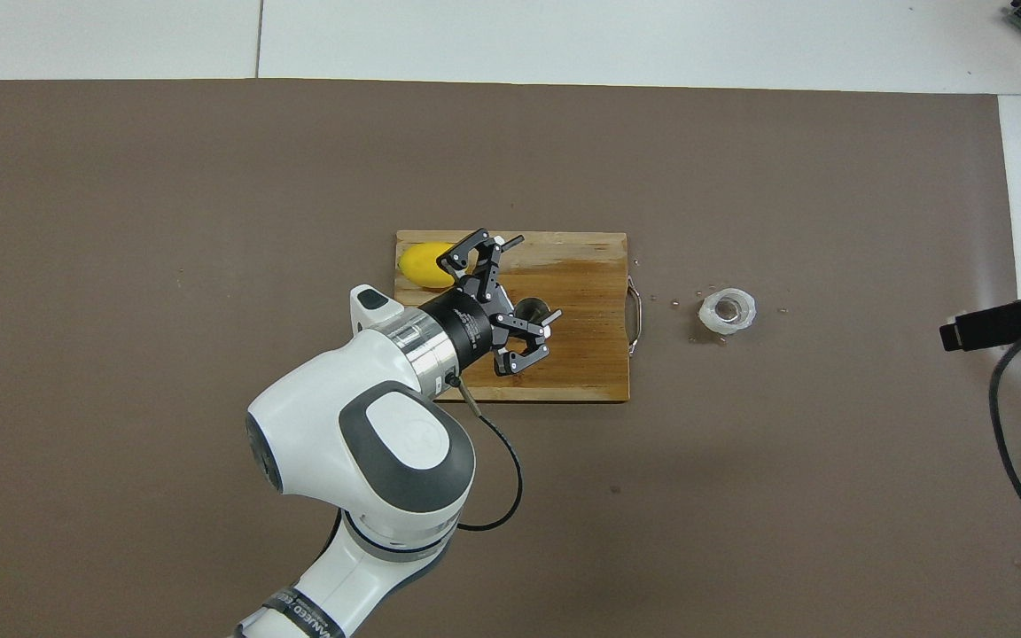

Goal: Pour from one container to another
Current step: 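Open the left gripper and withdraw while the right gripper reaches the white cup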

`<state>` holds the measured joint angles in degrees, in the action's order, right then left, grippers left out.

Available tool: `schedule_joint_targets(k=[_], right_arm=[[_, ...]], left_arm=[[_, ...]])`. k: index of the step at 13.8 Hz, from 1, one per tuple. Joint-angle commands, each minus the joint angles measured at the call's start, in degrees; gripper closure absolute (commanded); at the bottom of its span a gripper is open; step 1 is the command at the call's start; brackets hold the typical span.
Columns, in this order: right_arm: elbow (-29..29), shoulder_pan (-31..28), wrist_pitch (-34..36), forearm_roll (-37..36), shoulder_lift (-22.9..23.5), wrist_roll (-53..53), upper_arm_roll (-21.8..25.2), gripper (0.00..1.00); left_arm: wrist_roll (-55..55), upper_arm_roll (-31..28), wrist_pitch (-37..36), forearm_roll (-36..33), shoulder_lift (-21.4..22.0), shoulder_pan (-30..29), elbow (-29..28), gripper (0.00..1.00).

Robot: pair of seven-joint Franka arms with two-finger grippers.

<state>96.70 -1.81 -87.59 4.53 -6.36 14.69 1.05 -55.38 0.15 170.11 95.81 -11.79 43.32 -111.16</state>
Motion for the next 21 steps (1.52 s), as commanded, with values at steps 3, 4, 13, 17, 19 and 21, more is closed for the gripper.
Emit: schedule_joint_targets(k=[3, 4, 13, 17, 19, 21], right_arm=[[11.6, 0.2, -4.5, 5.9, -5.2, 17.4, -0.2, 0.0], [12.8, 0.3, -5.8, 6.0, -5.2, 20.6, -0.2, 0.0], [17.8, -4.4, -19.1, 22.6, 3.9, 69.3, -0.1, 0.0], [17.6, -7.2, -20.9, 34.1, 12.7, 90.0, -0.1, 0.0], [17.6, -7.8, -21.0, 37.6, 15.9, 95.6, -0.2, 0.0], [17.3, -8.0, -21.6, 40.7, 18.8, 102.4, -0.1, 0.0]], left_arm=[[0.3, -0.6, 0.5, -14.6, 0.6, 0.5, 0.1, 0.0], [0.4, -0.5, 0.4, -17.5, 0.5, 0.5, 0.1, 0.0], [0.4, -1.2, -24.5, -60.6, 0.2, -9.4, 5.5, 0.0], [2.7, -1.2, -34.9, -79.0, 1.4, -14.2, 6.0, 0.0], [9.1, -1.2, -40.8, -84.9, 2.9, -17.0, 5.7, 0.0], [20.1, -1.2, -48.1, -86.1, 5.5, -21.4, 5.0, 0.0]])
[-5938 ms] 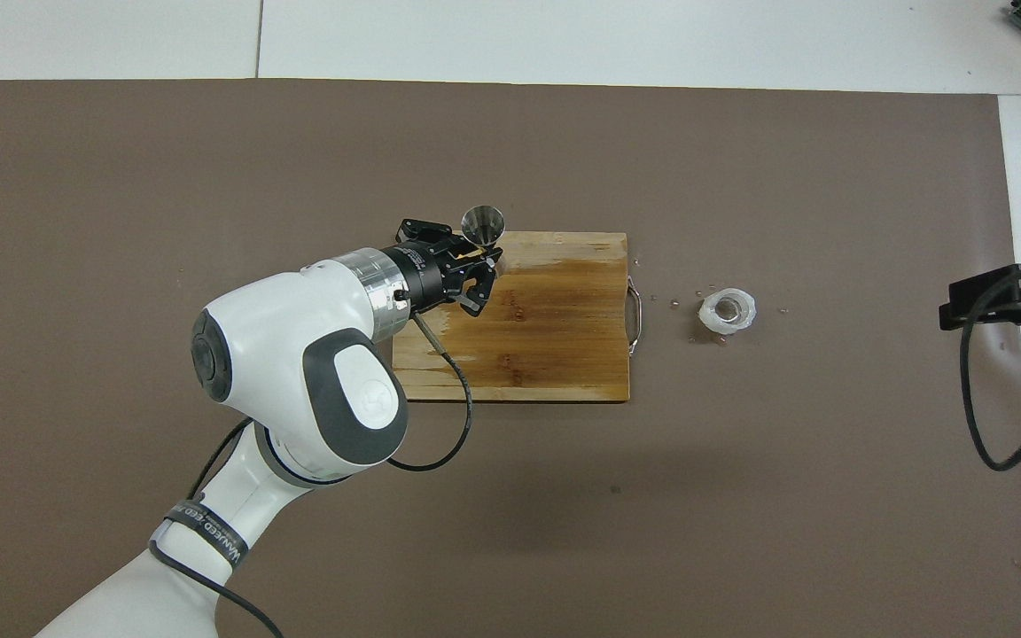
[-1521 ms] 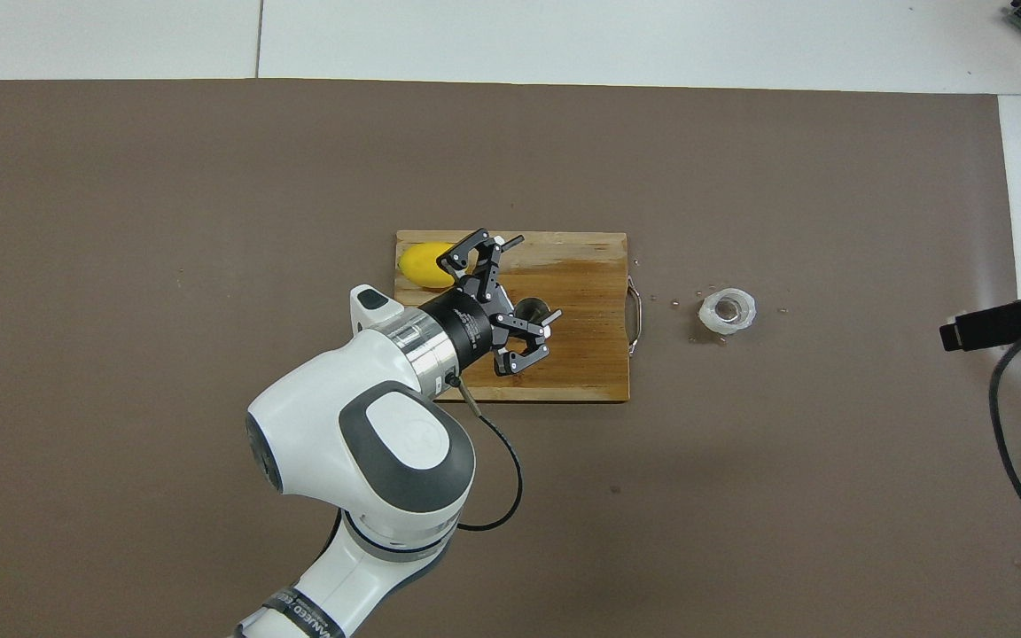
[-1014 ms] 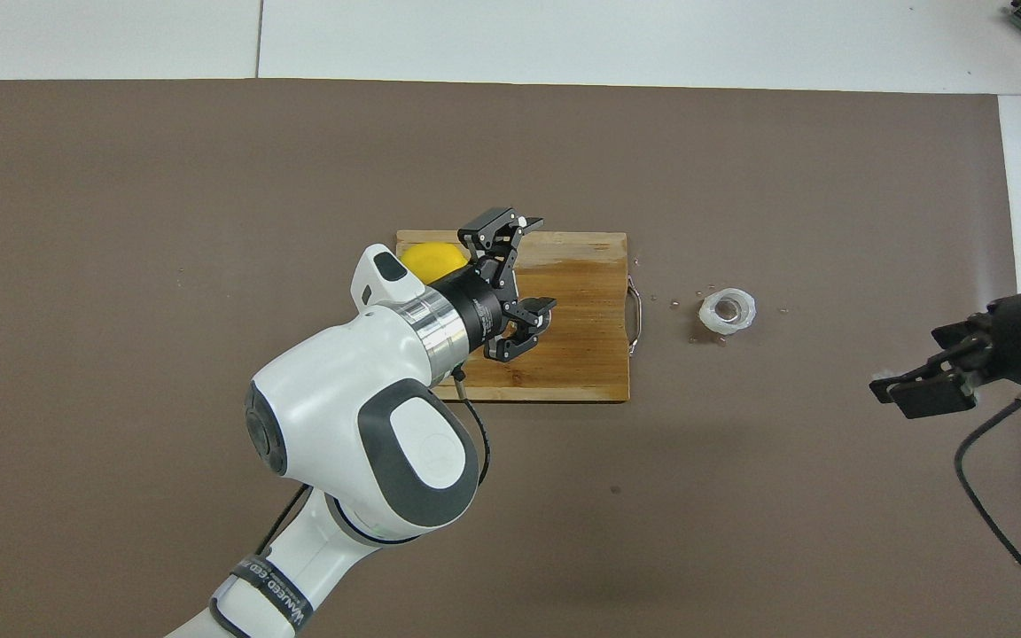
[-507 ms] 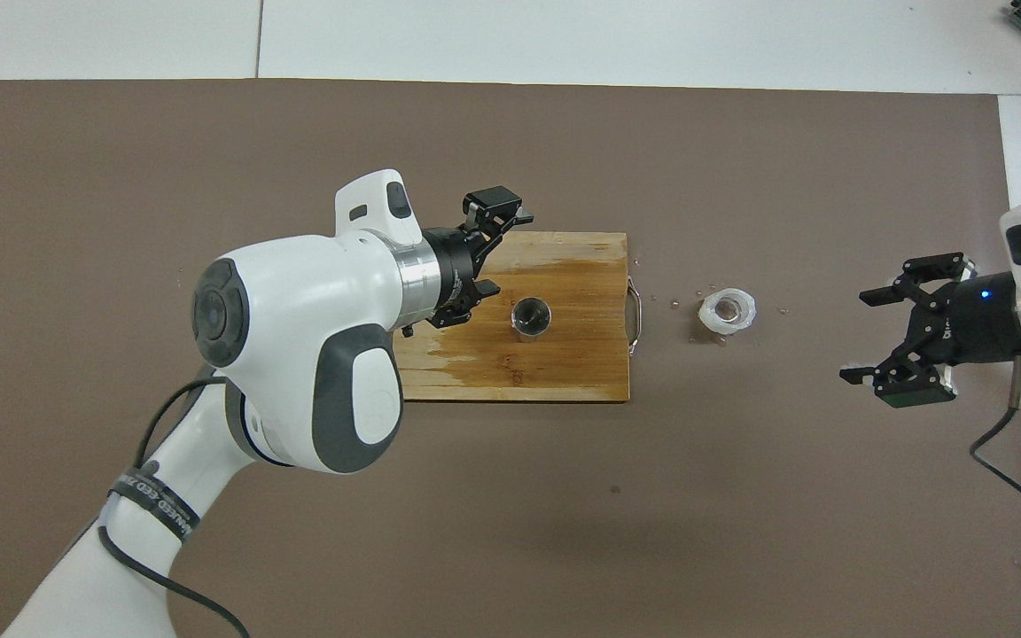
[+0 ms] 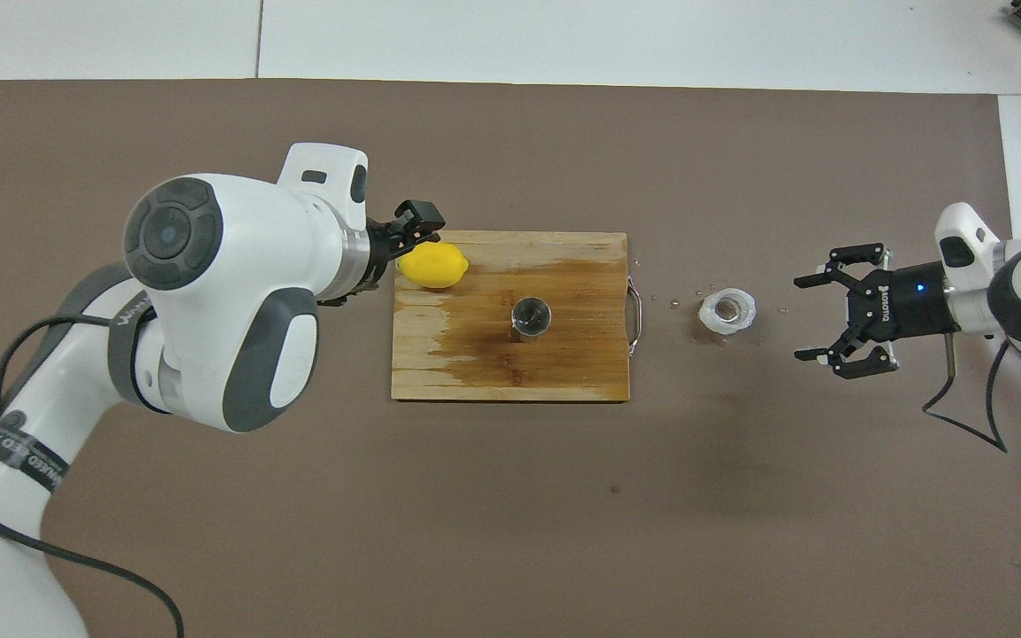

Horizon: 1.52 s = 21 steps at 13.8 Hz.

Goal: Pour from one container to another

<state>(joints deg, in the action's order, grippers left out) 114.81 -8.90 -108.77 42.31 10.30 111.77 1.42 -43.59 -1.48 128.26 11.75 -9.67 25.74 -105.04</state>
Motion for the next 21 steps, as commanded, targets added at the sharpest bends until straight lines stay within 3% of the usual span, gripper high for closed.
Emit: schedule_joint_targets(k=[1, 3, 6, 9, 12, 17, 21], right_arm=[[-1.1, -1.2, 0.0, 4.6, 4.2, 7.7, -0.5, 0.0], [-1.1, -2.5, 1.3, 8.9, 8.5, 14.4, -0.5, 0.0], [-2.3, -2.2, 0.5, 11.8, 10.4, 19.2, -0.7, 0.0], [-2.3, -0.9, -0.8, 15.9, 13.4, 23.3, -1.2, 0.0], [-1.6, 0.0, -3.3, 16.1, 13.5, 25.7, -1.2, 0.0], [-0.9, 1.3, -4.8, 16.1, 13.5, 26.5, -1.2, 0.0], [-0.6, 1.7, -5.9, 16.0, 13.5, 26.7, -1.2, 0.03]], left_arm=[[13.7, 0.4, -9.7, -2.8, 5.0, -6.6, -1.5, 0.0], [21.6, 0.4, -14.2, -4.8, 8.6, -10.5, -2.5, 0.0], [29.7, 0.4, -17.7, -7.8, 14.2, -14.7, -5.3, 0.0], [35.2, 0.4, -23.3, -10.1, 17.0, -17.7, -4.9, 0.0], [37.9, 0.4, -27.2, -12.3, 16.4, -20.9, -0.2, 0.0], [43.1, 0.4, -33.0, -13.0, 11.4, -24.7, 11.3, 0.0], [43.2, 0.4, -33.0, -13.2, 11.1, -24.6, 12.0, 0.0]])
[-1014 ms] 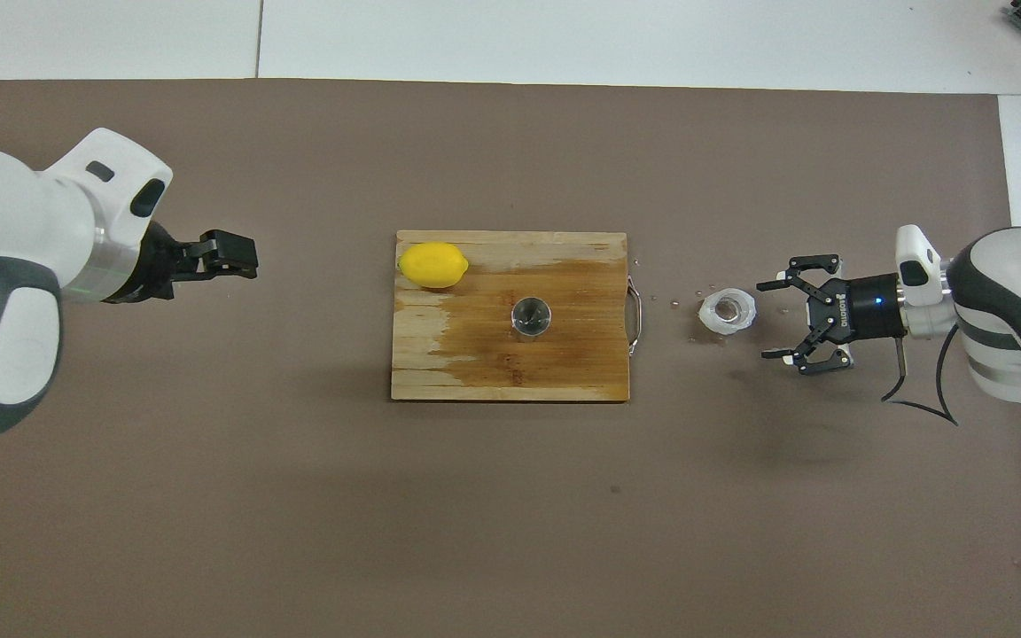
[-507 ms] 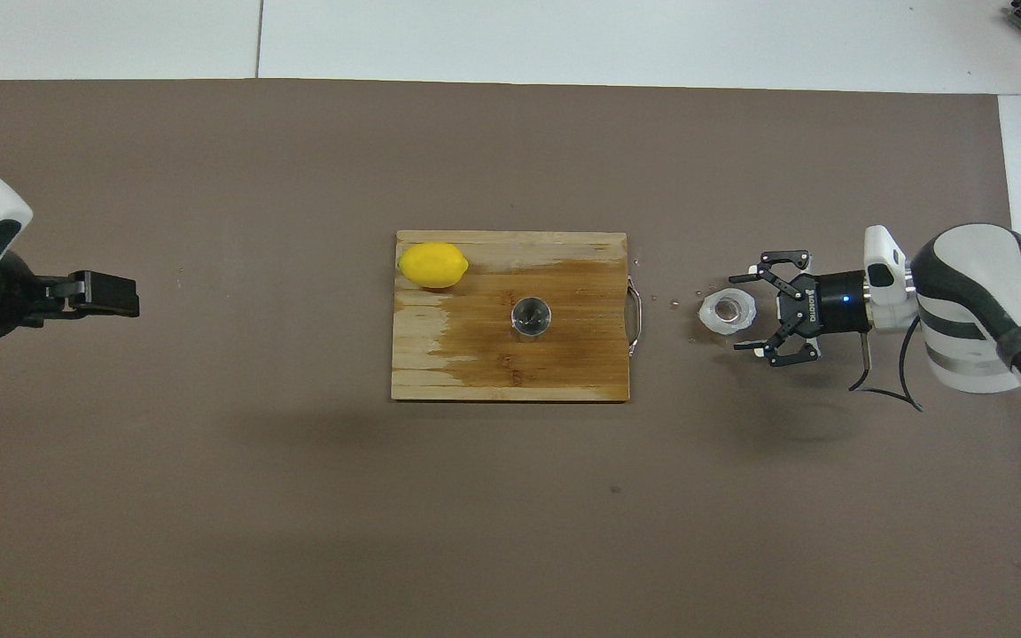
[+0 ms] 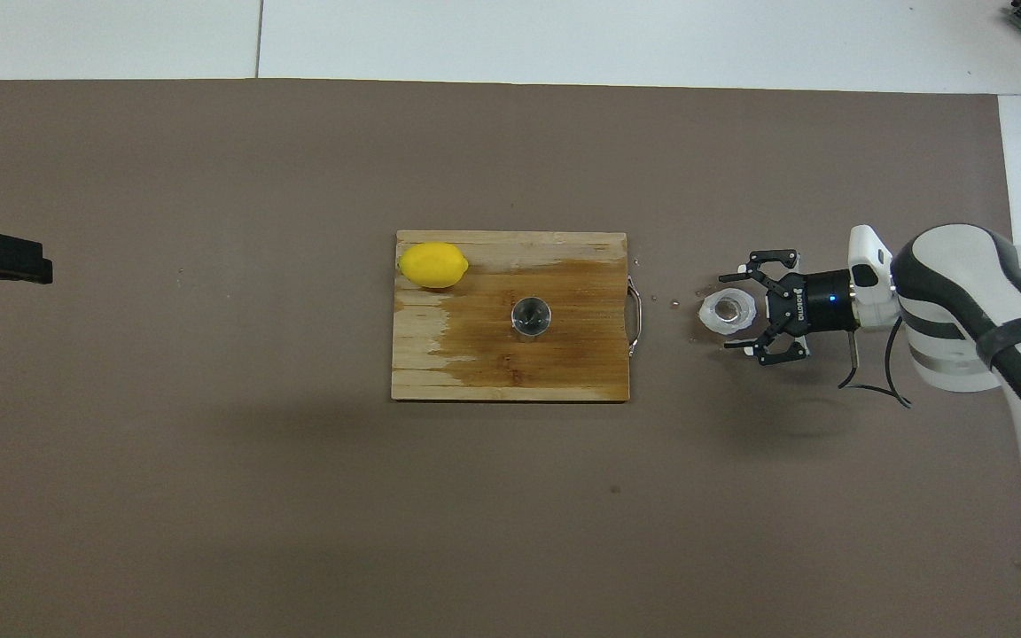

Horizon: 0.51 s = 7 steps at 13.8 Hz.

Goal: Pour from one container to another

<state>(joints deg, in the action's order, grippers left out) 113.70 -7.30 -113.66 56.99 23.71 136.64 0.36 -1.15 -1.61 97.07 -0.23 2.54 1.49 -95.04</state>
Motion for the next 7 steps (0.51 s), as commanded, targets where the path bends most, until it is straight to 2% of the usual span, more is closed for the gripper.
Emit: schedule_joint_targets(k=[1, 3, 4, 6, 7], right_arm=[[0.5, 0.9, -1.8, 1.4, 0.1, 2.5, -0.2, 0.23], [0.4, 1.1, -2.3, 1.3, 0.1, 2.7, -0.2, 0.6], [0.2, 1.3, -2.5, 1.3, 0.1, 2.6, -0.2, 0.72], [0.2, 1.5, -3.1, 1.3, 0.1, 2.4, -0.2, 0.84], [0.0, 1.8, -2.9, 1.3, 0.1, 2.0, -0.2, 0.86]], left_arm=[[0.8, 0.6, -1.9, -1.2, -1.0, -0.4, 1.4, 0.0], [0.9, 0.6, -2.1, -1.2, -0.3, 0.2, -0.3, 0.0], [1.0, 0.6, -1.5, -1.2, -0.2, 0.3, -0.7, 0.0], [1.6, 0.6, -1.7, -1.1, -0.2, 0.2, -0.7, 0.0], [2.7, 0.6, -2.6, -1.1, -0.1, 0.3, -0.8, 0.0]])
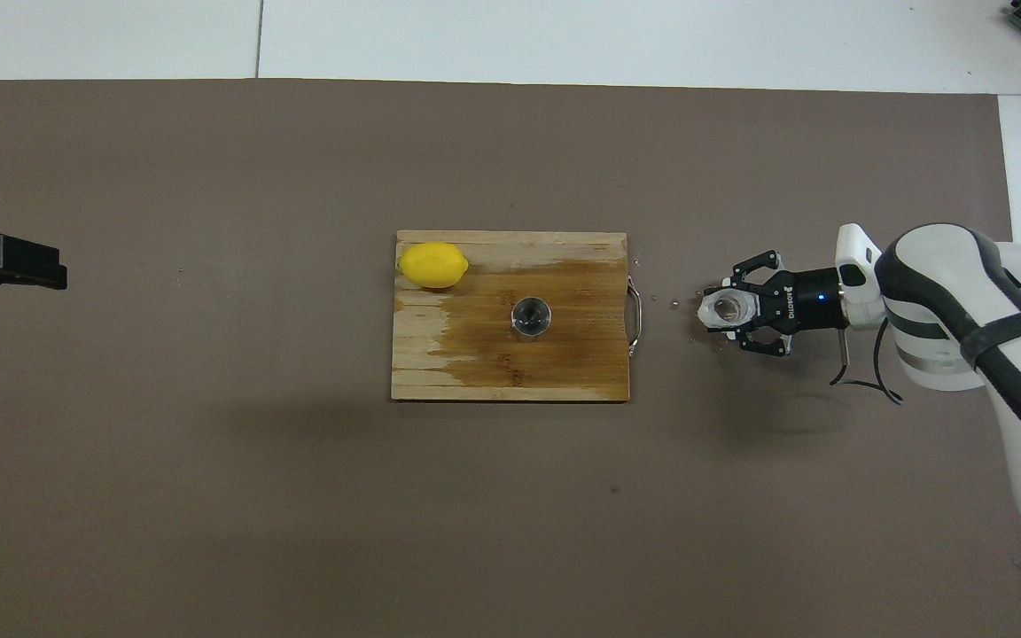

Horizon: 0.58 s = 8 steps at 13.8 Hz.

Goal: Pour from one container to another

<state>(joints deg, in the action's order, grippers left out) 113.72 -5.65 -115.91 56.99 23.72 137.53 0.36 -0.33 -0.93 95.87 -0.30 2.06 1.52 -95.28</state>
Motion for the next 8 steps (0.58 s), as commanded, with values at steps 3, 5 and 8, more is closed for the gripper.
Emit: schedule_joint_targets(k=[3, 5, 8], right_arm=[[-0.4, 1.2, -0.5, 1.3, -0.5, -4.4, -0.4, 0.9], [-0.8, 3.4, -0.8, 0.8, -2.3, -9.2, -0.4, 0.9], [-0.9, 8.4, -4.1, -4.2, -8.3, -18.5, -0.4, 0.9]], left_arm=[[2.3, 0.0, -3.1, -1.0, 2.1, 0.4, -3.3, 0.0], [2.4, 0.0, -3.3, -0.8, 2.2, 0.3, -3.3, 0.0], [3.1, 0.0, -3.0, -0.4, 2.1, 0.2, -3.1, 0.0]])
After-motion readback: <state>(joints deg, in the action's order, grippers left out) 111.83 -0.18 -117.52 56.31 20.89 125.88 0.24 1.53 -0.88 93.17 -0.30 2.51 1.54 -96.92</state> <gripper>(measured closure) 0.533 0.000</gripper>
